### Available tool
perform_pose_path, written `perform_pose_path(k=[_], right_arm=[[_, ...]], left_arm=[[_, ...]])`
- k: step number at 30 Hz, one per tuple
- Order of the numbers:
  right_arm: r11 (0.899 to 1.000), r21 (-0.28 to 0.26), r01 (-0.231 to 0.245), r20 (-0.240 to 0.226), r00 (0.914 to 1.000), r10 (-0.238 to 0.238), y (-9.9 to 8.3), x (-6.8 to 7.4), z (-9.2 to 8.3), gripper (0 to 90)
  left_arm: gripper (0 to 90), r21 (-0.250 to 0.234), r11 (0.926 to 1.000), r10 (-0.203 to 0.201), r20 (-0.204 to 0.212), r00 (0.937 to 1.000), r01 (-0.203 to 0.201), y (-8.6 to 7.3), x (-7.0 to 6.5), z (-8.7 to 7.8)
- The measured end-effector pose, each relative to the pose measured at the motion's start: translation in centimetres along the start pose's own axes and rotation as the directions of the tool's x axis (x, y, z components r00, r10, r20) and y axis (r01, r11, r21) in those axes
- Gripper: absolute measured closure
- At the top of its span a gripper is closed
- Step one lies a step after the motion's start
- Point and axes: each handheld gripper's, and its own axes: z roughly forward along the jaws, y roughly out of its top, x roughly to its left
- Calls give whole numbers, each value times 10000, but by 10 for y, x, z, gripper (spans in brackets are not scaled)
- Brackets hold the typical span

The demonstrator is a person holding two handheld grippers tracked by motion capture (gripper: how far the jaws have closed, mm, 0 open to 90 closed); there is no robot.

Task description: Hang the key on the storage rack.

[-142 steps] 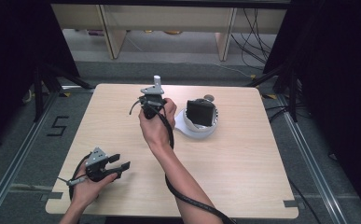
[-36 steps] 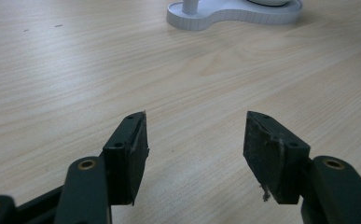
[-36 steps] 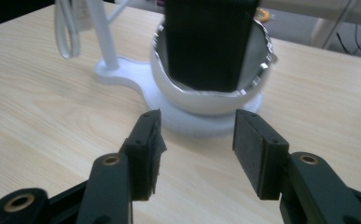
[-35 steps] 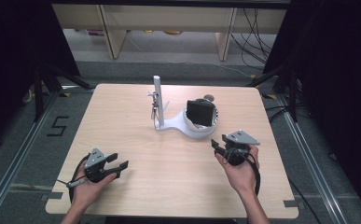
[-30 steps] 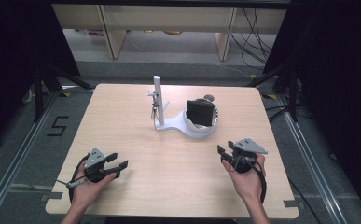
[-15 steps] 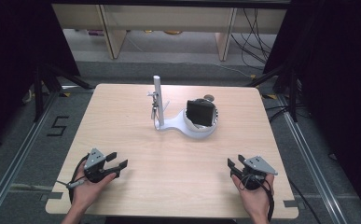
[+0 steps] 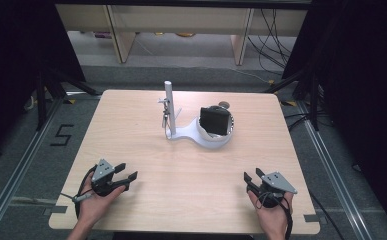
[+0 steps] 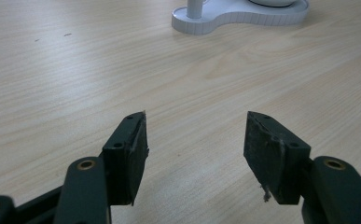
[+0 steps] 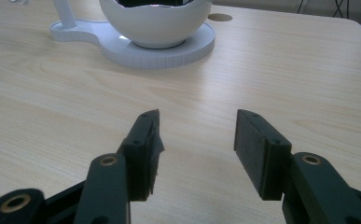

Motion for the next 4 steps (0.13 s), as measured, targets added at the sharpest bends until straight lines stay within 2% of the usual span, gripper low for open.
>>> perform_pose_path(k=[4], right_arm=[[10000, -20, -50, 43, 10000, 50, -1, 0, 0, 515]], left_arm=[[392, -35, 10000, 5, 21, 10000, -4, 0, 0, 0]])
